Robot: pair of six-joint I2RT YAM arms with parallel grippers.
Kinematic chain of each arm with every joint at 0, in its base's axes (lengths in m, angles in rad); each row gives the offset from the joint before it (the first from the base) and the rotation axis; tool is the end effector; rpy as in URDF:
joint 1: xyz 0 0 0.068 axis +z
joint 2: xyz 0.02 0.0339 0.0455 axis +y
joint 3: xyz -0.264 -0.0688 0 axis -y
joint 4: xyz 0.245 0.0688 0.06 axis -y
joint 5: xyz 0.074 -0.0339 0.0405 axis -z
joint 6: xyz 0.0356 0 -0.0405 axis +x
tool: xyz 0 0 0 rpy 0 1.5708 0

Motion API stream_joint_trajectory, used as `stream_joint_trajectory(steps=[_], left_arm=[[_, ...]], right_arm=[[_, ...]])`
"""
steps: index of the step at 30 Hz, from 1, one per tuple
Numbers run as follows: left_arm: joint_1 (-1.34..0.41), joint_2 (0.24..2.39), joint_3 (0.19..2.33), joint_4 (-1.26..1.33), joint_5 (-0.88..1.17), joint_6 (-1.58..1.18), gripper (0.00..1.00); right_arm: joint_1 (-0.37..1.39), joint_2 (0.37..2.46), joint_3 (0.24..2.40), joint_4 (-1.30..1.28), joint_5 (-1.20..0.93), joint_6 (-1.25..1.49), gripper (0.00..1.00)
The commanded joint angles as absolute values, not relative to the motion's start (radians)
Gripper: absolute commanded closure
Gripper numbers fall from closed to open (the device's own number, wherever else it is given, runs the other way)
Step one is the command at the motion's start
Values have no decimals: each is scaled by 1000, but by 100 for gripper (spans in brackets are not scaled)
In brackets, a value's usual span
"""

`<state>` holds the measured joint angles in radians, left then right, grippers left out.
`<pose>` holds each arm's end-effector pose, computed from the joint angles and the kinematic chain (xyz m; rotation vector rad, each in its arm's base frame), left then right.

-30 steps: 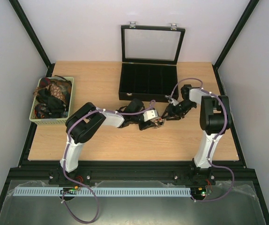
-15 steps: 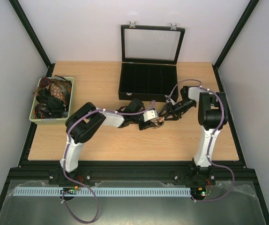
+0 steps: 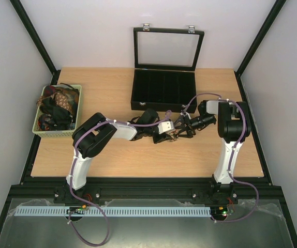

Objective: Roll the ties
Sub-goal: Roll the tie at the center of the board.

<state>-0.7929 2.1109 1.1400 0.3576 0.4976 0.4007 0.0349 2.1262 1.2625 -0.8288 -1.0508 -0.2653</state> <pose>0.2894 -0.3180 0.1110 1.4636 1.6423 -0.7640 0.3516 0.0432 0.0995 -0.3099 2.6876 1.5761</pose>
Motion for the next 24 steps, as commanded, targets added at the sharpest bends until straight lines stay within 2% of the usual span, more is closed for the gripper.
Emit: stream_joint_trajectory(steps=[1,3,8,10,14,20,23,24], left_arm=[[-799,2191,1104,187,453,399,78],[-799,2192,1105,188,452,398,78],[-803,2195,1108,189,455,394,78],[-805,2197,1108,189,455,393,78],[-805,2197,1111,187,454,393,78],[-807,2195,1106,190,455,391,78],[-807,2197,1108,189,455,392,78],[-808,2197,1111,189,455,391,78]], right_arm=[[48,2079,1241,-868,-1132,-303,17],[49,2064,1235,-863,-1135,-314,19],[62,2036,1228,-794,-1064,-272,32],[77,2024,1226,-774,-1008,-264,34],[104,2015,1218,-751,-898,-253,22],[111,1993,1211,-712,-767,-234,16],[116,1991,1218,-719,-742,-258,7],[115,1988,1218,-718,-738,-264,0]])
